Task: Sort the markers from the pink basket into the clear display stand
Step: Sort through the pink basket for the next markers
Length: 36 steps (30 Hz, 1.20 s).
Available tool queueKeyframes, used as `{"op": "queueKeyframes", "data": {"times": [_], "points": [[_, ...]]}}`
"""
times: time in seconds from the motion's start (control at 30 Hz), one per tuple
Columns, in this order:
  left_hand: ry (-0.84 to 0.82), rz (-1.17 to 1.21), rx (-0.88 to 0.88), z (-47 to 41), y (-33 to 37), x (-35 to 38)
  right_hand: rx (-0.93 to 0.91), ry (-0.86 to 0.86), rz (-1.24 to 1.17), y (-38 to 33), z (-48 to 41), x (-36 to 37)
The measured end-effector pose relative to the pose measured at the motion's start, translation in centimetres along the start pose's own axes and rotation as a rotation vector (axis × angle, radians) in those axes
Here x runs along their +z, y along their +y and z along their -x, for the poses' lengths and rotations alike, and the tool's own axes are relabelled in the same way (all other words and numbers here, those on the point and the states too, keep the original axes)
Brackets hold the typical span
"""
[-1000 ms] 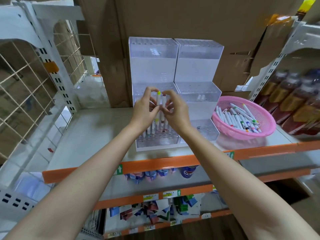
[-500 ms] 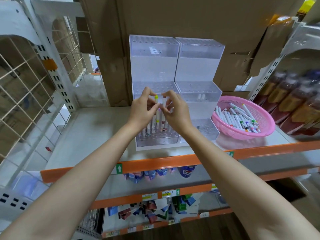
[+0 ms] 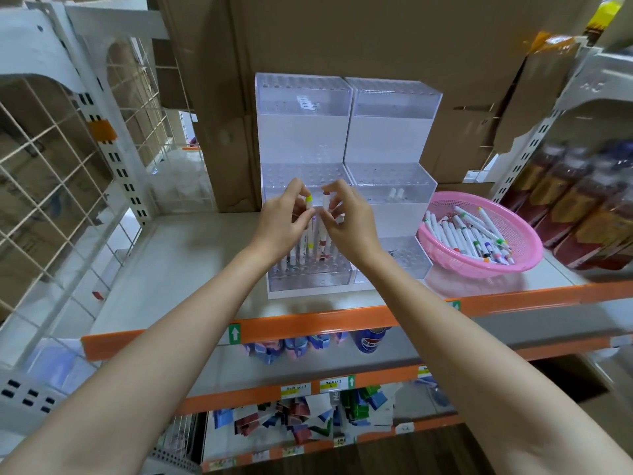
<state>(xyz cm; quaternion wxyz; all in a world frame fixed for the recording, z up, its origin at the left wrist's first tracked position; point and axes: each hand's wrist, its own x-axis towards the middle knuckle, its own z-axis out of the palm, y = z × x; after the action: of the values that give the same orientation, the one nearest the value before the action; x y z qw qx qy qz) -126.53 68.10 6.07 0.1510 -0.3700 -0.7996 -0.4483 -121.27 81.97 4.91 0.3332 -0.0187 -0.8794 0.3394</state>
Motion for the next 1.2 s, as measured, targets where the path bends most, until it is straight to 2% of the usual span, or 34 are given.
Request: {"op": "queueKeyframes", "data": {"times": [0.53, 0.77, 1.0, 1.2], "points": [[-0.119, -0.124, 0.074, 0.0, -0.5, 0.8, 0.010, -0.013, -0.003, 0.3, 0.1, -0.5], [-0.103, -0.284, 0.152, 0.5, -0.4, 0.9, -0.008, -0.011, 0.007, 0.3, 0.1, -0.6], [-0.042, -0.290, 0.131, 0.8, -1.1, 0.8, -0.007, -0.033, 0.050, 0.4, 0.4, -0.5], [-0.111, -0.372, 0.211, 0.9, -1.3, 1.0, -0.001, -0.054, 0.045, 0.2, 0.4, -0.3]]}}
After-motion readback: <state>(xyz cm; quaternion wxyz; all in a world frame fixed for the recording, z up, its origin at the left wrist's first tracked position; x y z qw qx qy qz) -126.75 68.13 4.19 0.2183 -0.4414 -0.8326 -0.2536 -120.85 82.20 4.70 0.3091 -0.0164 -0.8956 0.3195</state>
